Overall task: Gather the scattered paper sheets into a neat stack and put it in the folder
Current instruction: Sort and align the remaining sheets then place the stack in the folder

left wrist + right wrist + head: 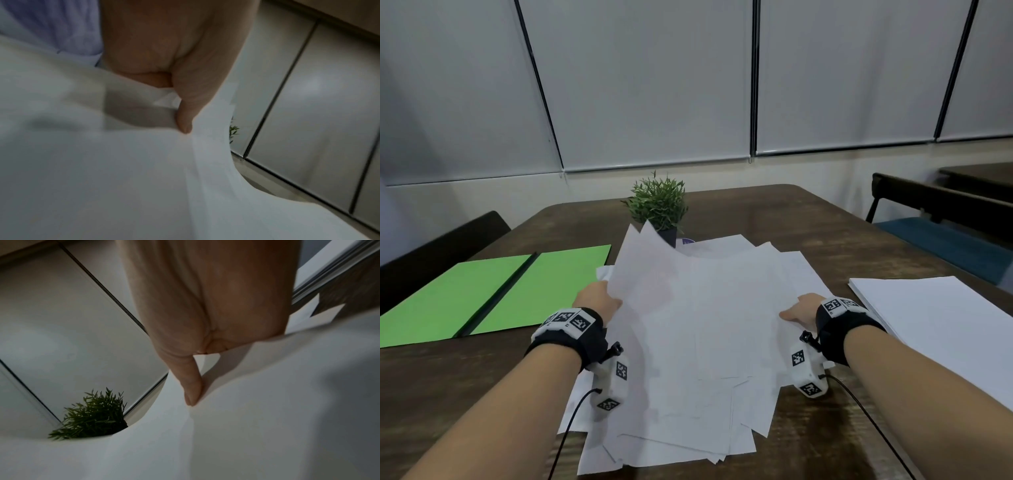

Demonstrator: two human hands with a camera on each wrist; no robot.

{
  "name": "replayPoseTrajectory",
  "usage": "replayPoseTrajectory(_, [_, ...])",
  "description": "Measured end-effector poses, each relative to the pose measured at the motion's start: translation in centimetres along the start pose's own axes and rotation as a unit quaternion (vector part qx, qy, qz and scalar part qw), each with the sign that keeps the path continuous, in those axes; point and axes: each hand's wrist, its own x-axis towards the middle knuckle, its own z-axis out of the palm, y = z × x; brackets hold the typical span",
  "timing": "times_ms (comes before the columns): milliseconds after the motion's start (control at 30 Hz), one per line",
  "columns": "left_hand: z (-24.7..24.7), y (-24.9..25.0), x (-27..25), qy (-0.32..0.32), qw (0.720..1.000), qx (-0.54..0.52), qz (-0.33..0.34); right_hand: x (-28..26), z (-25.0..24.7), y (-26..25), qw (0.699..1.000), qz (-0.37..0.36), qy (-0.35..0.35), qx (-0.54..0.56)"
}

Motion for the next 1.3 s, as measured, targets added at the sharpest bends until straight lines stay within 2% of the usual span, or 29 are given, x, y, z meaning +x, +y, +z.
replayPoseTrajectory(100, [-2.2, 1.3, -0.1, 0.130, 0.989, -0.064, 0.037, 0.0, 0.1, 0.0, 1.000, 0.000, -0.002, -0.005])
replayPoseTrajectory(200, [-4.8, 3.5, -0.3, 0.240, 0.957, -0.139, 0.085, 0.0, -0.1, 0.2, 1.000, 0.002, 0.000, 0.004])
replayPoseTrajectory(300, [-7.5, 5.9, -0.2, 0.289, 0.925, -0.224, 0.105, 0.0, -0.2, 0.2, 1.000, -0.002, 0.004, 0.004])
replayPoseTrajectory(367, [-9.0, 7.3, 0.0, 0.291, 0.908, -0.279, 0.111, -0.1, -0.1, 0.0, 1.000, -0.006, -0.014, -0.014])
replayPoseTrajectory(467, [-9.6, 8.4, 1.0, 0.247, 0.900, -0.346, 0.097, 0.1, -0.1, -0.1, 0.999, -0.008, -0.033, 0.012])
replayPoseTrajectory(567, [-7.6, 9.0, 1.3, 0.147, 0.896, -0.409, 0.092, 0.7, -0.1, 0.3, 0.993, 0.007, -0.022, 0.119])
replayPoseTrajectory(633, [-5.0, 9.1, 1.0, 0.071, 0.905, -0.410, 0.087, 1.8, 0.0, 0.9, 0.966, 0.030, -0.015, 0.257])
replayPoseTrajectory(700, [-2.0, 8.9, 1.0, -0.001, 0.913, -0.402, 0.068, 1.6, -0.2, 1.2, 0.921, 0.055, -0.019, 0.385])
replayPoseTrajectory(733, [-0.5, 8.8, 1.0, -0.037, 0.919, -0.390, 0.052, 1.4, -0.1, 1.3, 0.900, 0.058, -0.033, 0.431])
replayPoseTrajectory(800, [2.6, 8.3, 1.4, -0.100, 0.934, -0.340, 0.033, 1.3, -0.2, 1.8, 0.889, 0.056, -0.052, 0.452])
replayPoseTrajectory(867, [5.2, 8.3, 0.8, -0.161, 0.943, -0.290, 0.030, 1.0, -0.1, 1.5, 0.895, 0.024, -0.075, 0.439])
replayPoseTrajectory(900, [6.4, 8.3, 0.6, -0.187, 0.943, -0.273, 0.030, 1.1, -0.1, 1.7, 0.909, 0.018, -0.085, 0.407])
replayPoseTrajectory(933, [6.9, 8.7, -0.1, -0.208, 0.945, -0.252, 0.025, 1.3, -0.1, 1.6, 0.930, 0.009, -0.098, 0.355])
replayPoseTrajectory(1000, [7.3, 9.3, -1.2, -0.242, 0.945, -0.220, 0.007, 1.5, 0.0, 1.6, 0.982, -0.001, -0.093, 0.164])
replayPoseTrajectory(1033, [7.3, 9.3, -1.2, -0.250, 0.945, -0.210, -0.001, 2.0, 0.1, 1.6, 0.992, -0.012, -0.074, 0.101])
replayPoseTrajectory(1067, [6.8, 9.3, -1.3, -0.247, 0.951, -0.185, -0.005, 2.7, 0.2, 1.7, 0.995, -0.016, -0.067, 0.072])
replayPoseTrajectory(1167, [5.2, 7.3, -0.1, -0.185, 0.981, -0.059, -0.007, 2.3, 0.0, 1.2, 0.998, -0.007, -0.044, 0.034])
replayPoseTrajectory(1300, [4.0, 2.5, 0.9, -0.132, 0.988, 0.057, -0.064, 1.8, -0.2, 0.4, 0.999, 0.001, -0.018, -0.041])
